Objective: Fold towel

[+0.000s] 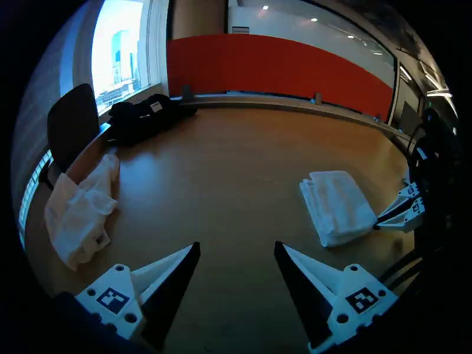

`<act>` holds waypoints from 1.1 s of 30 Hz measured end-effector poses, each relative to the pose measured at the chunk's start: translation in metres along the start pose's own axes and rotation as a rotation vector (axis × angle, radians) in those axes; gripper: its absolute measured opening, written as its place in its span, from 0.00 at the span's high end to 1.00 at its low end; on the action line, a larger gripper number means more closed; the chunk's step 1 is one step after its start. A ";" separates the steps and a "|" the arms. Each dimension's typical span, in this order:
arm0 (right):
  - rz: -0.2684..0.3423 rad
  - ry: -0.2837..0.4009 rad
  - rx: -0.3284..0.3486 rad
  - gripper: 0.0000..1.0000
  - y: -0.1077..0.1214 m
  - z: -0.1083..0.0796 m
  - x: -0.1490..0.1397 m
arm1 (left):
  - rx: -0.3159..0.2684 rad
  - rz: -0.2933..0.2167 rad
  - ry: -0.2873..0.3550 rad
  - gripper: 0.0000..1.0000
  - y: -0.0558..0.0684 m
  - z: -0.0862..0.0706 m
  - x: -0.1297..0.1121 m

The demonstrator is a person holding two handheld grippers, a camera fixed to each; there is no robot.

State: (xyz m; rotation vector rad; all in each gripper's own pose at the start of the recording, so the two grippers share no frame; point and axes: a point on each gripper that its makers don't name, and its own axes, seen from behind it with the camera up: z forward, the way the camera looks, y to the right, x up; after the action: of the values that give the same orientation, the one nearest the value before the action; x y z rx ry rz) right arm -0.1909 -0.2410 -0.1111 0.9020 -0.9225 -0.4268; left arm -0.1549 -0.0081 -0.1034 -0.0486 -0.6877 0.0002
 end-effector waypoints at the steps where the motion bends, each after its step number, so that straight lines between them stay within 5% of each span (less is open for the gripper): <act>1: 0.000 0.001 0.001 0.95 0.000 0.000 0.001 | 0.000 0.000 0.000 0.07 0.000 0.000 0.000; 15: -0.011 0.048 -0.005 0.95 0.006 -0.013 0.025 | -0.004 0.004 0.000 0.07 0.002 0.000 0.000; 33: -0.067 0.211 -0.020 0.95 0.026 -0.060 0.127 | -0.007 0.002 0.016 0.07 0.003 -0.004 0.008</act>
State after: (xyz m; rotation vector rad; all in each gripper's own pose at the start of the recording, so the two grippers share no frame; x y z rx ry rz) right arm -0.0717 -0.2818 -0.0440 0.9424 -0.6954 -0.3892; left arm -0.1464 -0.0051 -0.1013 -0.0557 -0.6720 -0.0006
